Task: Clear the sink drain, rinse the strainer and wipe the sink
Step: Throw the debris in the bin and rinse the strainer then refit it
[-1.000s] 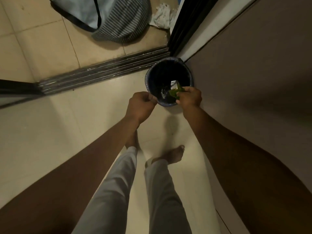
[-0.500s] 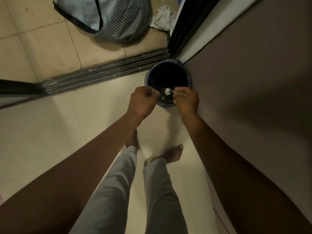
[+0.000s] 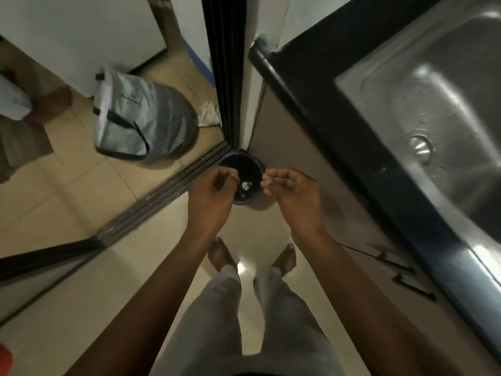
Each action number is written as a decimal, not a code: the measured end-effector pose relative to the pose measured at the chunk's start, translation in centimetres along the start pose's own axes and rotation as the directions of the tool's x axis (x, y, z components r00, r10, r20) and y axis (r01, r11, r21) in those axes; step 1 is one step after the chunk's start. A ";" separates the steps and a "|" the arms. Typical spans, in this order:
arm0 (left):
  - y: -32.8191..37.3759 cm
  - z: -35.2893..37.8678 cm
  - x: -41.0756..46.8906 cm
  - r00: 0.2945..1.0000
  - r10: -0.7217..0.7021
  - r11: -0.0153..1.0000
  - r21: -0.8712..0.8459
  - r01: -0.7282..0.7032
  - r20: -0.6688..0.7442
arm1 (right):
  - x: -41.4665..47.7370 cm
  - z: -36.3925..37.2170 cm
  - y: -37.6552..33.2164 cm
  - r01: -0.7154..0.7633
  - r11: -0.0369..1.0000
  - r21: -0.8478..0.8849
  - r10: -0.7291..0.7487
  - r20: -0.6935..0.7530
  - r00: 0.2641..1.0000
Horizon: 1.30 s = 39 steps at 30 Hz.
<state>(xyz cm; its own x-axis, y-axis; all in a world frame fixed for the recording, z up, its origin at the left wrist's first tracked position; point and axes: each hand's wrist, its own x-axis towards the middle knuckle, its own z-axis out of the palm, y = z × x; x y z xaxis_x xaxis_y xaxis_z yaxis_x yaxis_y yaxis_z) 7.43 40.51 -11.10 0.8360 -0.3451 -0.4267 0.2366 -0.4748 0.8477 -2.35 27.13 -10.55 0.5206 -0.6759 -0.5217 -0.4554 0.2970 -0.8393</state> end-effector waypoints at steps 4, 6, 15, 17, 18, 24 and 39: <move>5.3 -0.4 -3.6 0.984 0.169 0.982 0.080 -0.173 0.053 | -4.7 -3.9 -4.6 0.038 0.996 0.074 -0.036 -0.031 0.999; 7.7 -0.4 -5.6 0.974 0.207 0.974 0.079 -0.214 0.091 | -6.8 -6.0 -6.2 0.064 0.993 0.097 -0.059 -0.060 0.996; 15.3 3.8 -11.7 0.923 0.295 0.952 0.007 -0.307 0.247 | -12.0 -14.9 -9.8 0.208 0.946 0.247 -0.151 -0.229 0.962; 16.7 5.6 -12.6 0.905 0.315 0.945 -0.008 -0.326 0.287 | -12.5 -16.9 -10.0 0.228 0.934 0.275 -0.154 -0.265 0.952; 17.4 6.7 -13.0 0.892 0.331 0.938 -0.007 -0.346 0.309 | -12.7 -18.0 -10.1 0.240 0.930 0.280 -0.159 -0.282 0.946; 21.0 12.8 -14.9 0.831 0.396 0.912 -0.058 -0.407 0.391 | -13.1 -24.6 -10.2 0.306 0.901 0.306 -0.184 -0.368 0.911; 25.2 23.9 -14.9 0.763 0.394 0.892 -0.015 -0.451 0.513 | -10.9 -35.9 -9.8 0.311 0.881 0.356 -0.106 -0.492 0.864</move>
<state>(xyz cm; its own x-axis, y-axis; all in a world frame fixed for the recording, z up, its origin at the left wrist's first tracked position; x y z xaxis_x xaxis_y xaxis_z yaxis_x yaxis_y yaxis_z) -10.91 14.33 9.06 0.4770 -0.8655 -0.1528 -0.1584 -0.2557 0.9537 -29.49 7.36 8.90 0.1425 -0.9475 -0.2863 0.0175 0.2916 -0.9564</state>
